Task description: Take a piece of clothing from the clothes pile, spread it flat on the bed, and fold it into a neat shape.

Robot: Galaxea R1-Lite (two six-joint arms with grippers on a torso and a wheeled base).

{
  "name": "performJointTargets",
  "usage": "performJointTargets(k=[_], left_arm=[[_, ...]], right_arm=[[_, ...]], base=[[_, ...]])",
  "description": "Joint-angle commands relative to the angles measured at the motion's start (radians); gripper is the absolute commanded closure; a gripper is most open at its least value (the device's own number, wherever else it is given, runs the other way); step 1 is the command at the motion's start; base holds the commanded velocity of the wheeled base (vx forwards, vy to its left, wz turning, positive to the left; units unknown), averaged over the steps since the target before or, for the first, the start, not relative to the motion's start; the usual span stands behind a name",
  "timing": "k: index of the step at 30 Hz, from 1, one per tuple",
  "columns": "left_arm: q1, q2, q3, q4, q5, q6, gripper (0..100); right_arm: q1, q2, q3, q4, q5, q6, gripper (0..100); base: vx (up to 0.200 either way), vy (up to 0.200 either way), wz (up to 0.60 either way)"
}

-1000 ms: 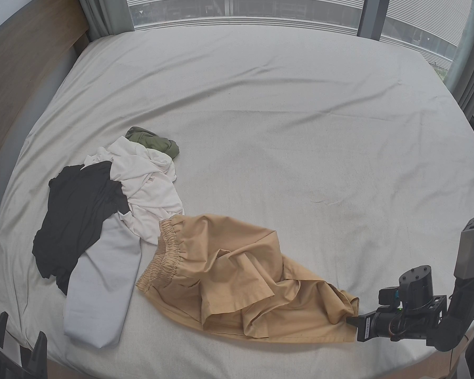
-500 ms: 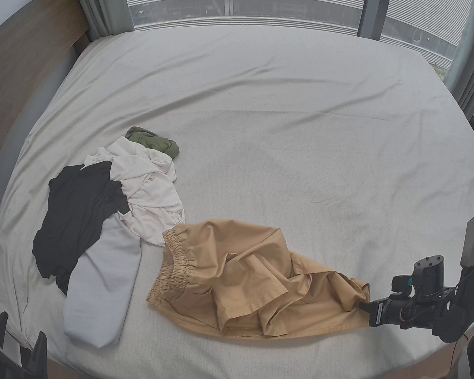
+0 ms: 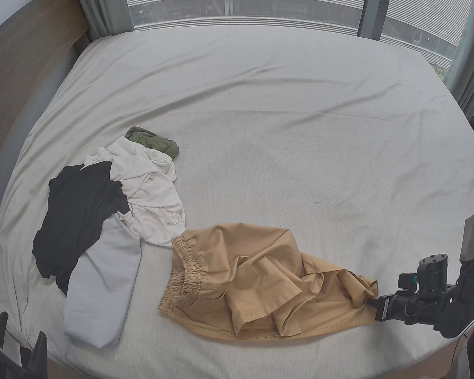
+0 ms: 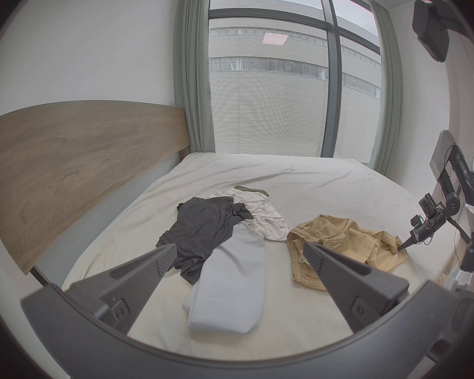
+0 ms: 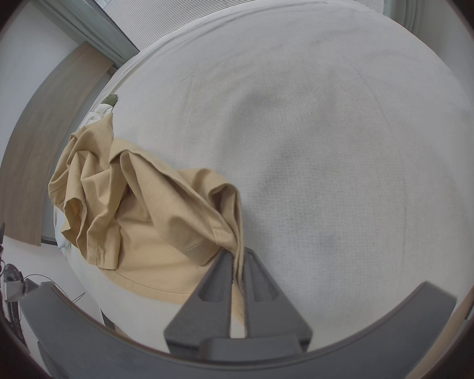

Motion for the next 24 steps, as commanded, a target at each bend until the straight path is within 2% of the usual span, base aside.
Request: performJointTargets(k=[1, 10, 11, 17, 22, 24], left_arm=[[0.000, -0.015, 0.018, -0.001, 0.001, 0.000, 0], [0.000, -0.015, 0.018, -0.001, 0.001, -0.003, 0], [0.000, -0.015, 0.018, -0.001, 0.001, -0.005, 0], [0.000, -0.015, 0.018, -0.001, 0.001, -0.003, 0], [0.000, -0.016, 0.018, -0.001, 0.001, 0.000, 0], [0.000, -0.016, 0.018, 0.000, -0.012, 0.006, 0]], right_arm=[[-0.017, 0.004, 0.002, -0.001, -0.001, -0.003, 100], [-0.008, 0.009, 0.001, -0.032, 0.001, -0.011, 100], [-0.008, 0.008, -0.001, -0.041, 0.002, -0.006, 0], [-0.009, -0.042, 0.018, -0.162, 0.004, 0.011, 0], [-0.003, -0.258, 0.018, -0.165, 0.008, 0.014, 0], [0.051, -0.367, 0.018, -0.164, 0.019, 0.023, 0]], base=[[0.000, 0.000, 0.00], [0.000, 0.000, 0.00], [0.000, 0.000, 0.00], [0.000, 0.000, 0.00], [0.000, 0.000, 0.00], [0.000, 0.000, 0.00]])
